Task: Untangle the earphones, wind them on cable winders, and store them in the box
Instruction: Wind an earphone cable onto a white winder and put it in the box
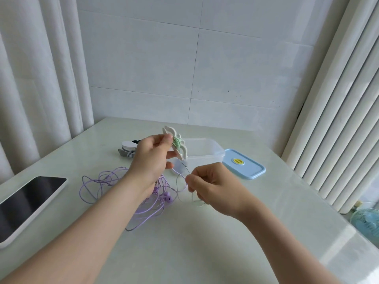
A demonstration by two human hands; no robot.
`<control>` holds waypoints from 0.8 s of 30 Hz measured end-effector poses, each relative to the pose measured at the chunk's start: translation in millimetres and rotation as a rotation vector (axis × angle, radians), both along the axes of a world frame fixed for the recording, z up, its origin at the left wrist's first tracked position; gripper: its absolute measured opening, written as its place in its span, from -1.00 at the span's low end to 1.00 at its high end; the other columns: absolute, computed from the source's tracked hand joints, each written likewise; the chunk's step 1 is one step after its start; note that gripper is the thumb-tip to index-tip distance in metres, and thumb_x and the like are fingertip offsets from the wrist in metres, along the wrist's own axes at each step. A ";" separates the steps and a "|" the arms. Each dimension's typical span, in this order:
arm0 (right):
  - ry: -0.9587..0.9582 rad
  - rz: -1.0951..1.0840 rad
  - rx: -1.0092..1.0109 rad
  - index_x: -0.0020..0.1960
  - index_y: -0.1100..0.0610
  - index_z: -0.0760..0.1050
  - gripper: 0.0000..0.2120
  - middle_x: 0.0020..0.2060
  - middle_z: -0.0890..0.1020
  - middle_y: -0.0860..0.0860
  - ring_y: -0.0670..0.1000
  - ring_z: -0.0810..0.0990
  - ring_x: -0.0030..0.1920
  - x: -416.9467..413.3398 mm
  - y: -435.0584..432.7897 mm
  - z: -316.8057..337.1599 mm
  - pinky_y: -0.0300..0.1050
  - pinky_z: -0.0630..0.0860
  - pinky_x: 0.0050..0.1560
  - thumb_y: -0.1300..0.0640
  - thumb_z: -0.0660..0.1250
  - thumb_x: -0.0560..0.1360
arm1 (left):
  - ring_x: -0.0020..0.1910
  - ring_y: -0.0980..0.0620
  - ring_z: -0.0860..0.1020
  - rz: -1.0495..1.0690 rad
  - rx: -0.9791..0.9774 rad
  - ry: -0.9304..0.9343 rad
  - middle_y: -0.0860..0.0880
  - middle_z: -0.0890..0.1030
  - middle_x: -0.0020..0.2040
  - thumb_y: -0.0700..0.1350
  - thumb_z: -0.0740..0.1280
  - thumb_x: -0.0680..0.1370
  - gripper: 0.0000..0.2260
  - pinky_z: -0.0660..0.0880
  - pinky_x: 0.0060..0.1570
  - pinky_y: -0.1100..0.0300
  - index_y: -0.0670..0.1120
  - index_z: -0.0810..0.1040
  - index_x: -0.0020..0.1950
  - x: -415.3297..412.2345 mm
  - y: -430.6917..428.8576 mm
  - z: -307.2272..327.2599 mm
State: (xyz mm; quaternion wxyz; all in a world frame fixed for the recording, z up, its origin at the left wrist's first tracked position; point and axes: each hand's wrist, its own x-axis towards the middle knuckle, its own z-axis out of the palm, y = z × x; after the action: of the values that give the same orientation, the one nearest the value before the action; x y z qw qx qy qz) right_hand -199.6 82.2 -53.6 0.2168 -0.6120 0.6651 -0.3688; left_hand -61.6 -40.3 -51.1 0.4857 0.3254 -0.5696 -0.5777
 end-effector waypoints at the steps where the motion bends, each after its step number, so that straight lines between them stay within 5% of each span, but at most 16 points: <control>1: -0.014 -0.015 -0.012 -0.27 0.12 0.55 -0.71 -0.49 0.44 -0.09 -0.05 0.36 -0.45 2.2 0.2 1.4 -0.16 0.35 -0.35 0.06 0.31 0.60 | -0.20 0.15 0.72 0.012 0.013 -0.003 0.01 0.74 -0.03 -0.05 0.29 0.72 -0.80 0.57 -0.21 0.11 -0.13 0.65 0.15 1.1 -1.7 -1.3; 6: 0.059 -0.295 -0.218 -0.04 -0.01 0.47 -0.79 -0.17 0.55 -0.18 -0.11 0.49 -0.19 2.0 -5.5 -6.2 -0.17 0.41 -0.16 -0.04 0.47 0.48 | -0.14 0.07 0.72 -0.060 -0.018 -0.021 0.04 0.75 -0.11 -0.10 0.30 0.71 -0.82 0.55 0.15 0.01 -0.07 0.68 0.04 0.6 -1.8 -2.5; 10: -0.019 -0.265 -0.201 0.41 -0.14 0.37 -0.47 0.29 0.49 -0.19 -0.12 0.46 0.30 -1.3 -7.5 -13.8 -0.14 0.42 0.27 -0.08 0.48 0.50 | -0.10 -0.03 0.67 -0.217 -0.018 0.105 -0.13 0.73 -0.08 -0.16 0.28 0.70 -0.79 0.57 0.12 0.08 -0.18 0.69 0.01 -4.9 11.6 6.9; 15: 0.372 -0.449 -0.234 0.00 -0.20 0.54 -0.89 0.14 0.28 -0.07 0.07 0.22 0.12 7.3 -11.8 -16.4 -0.07 0.19 0.13 -0.21 0.36 0.58 | -0.08 -0.11 0.63 -0.373 -0.020 0.175 -0.22 0.69 -0.11 -0.17 0.26 0.70 -0.75 0.57 0.06 0.11 -0.24 0.67 -0.04 -5.3 24.8 16.2; 20: 0.452 -0.371 -0.381 -0.04 -0.10 0.62 -0.77 0.31 0.37 -0.08 0.05 0.27 0.34 5.5 -10.2 -16.4 0.01 0.17 0.23 -0.10 0.22 0.64 | -0.07 -0.12 0.62 -0.285 -0.032 0.213 -0.21 0.69 -0.09 -0.16 0.26 0.71 -0.75 0.58 0.05 0.06 -0.25 0.67 0.02 -7.4 23.7 15.7; 24: 0.259 -0.179 -0.370 -0.12 0.01 0.59 -0.70 -0.15 0.66 -0.15 -0.14 0.54 0.02 12.7 -5.5 -9.9 -0.17 0.32 0.04 0.07 0.16 0.70 | -0.08 -0.11 0.63 -0.209 -0.061 0.168 -0.20 0.69 -0.07 -0.08 0.28 0.72 -0.73 0.57 0.06 -0.07 -0.22 0.68 0.04 -7.2 19.3 12.7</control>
State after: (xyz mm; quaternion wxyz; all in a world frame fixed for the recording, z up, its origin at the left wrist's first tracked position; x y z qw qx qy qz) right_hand -186.9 76.7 -63.5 -0.0197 -0.6222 0.6600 -0.4205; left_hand -68.8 -21.0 -38.3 0.4783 0.1998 -0.5750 -0.6330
